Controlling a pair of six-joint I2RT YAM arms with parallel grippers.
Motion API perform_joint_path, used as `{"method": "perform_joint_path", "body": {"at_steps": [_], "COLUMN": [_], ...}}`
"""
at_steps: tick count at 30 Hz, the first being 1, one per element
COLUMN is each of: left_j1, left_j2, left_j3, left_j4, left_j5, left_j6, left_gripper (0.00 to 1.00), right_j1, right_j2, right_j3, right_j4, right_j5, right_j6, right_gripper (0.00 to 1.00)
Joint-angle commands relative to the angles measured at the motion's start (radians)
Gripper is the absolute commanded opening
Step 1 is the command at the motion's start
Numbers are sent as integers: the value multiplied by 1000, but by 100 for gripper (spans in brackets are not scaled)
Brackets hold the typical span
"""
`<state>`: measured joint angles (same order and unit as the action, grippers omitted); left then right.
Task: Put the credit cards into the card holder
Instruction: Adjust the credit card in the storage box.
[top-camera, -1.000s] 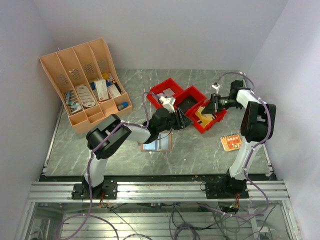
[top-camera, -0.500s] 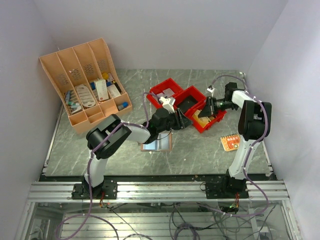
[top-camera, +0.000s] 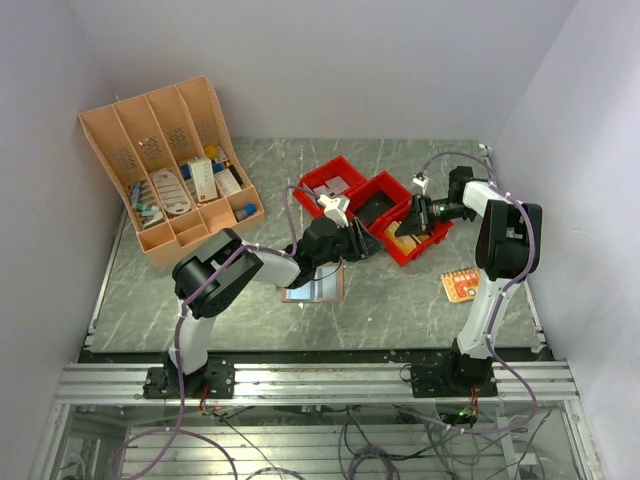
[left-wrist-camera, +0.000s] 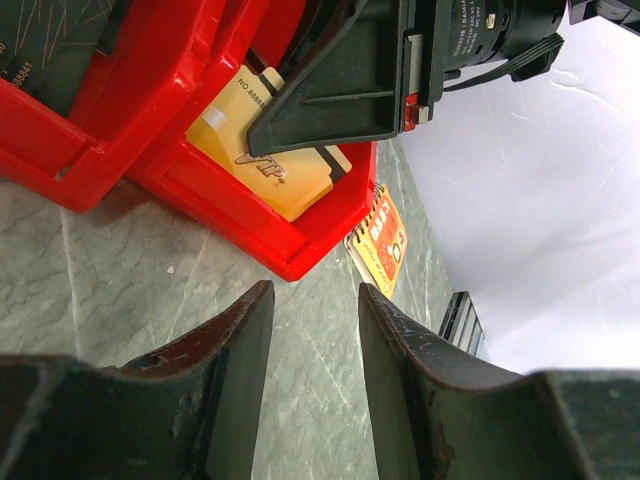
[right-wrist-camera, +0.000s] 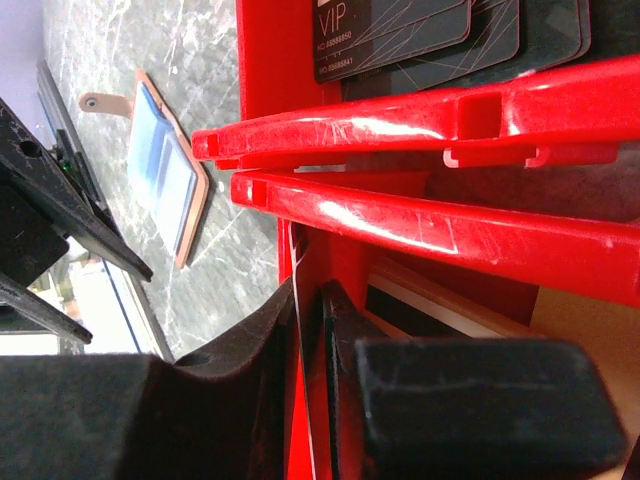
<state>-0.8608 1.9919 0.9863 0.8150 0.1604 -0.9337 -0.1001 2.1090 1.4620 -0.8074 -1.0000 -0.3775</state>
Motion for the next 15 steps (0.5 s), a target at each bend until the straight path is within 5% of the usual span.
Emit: {"method": "perform_joint_path", "body": {"at_steps": [1,15], "left_j1": [5,5], "left_j2": [0,2], "left_j3": [-11,-10], "left_j4": [49,49], "left_j5": [6,5], "left_j6": [4,4], "left_gripper": [50,50], "right_j1": [-16,-51], "right_j2": [11,10], "right_j3": [19,37], "right_j4": [-33,-56], "right_j5": [-39,-54], "right_j6": [-14,-25], "right_gripper": [15,18]}}
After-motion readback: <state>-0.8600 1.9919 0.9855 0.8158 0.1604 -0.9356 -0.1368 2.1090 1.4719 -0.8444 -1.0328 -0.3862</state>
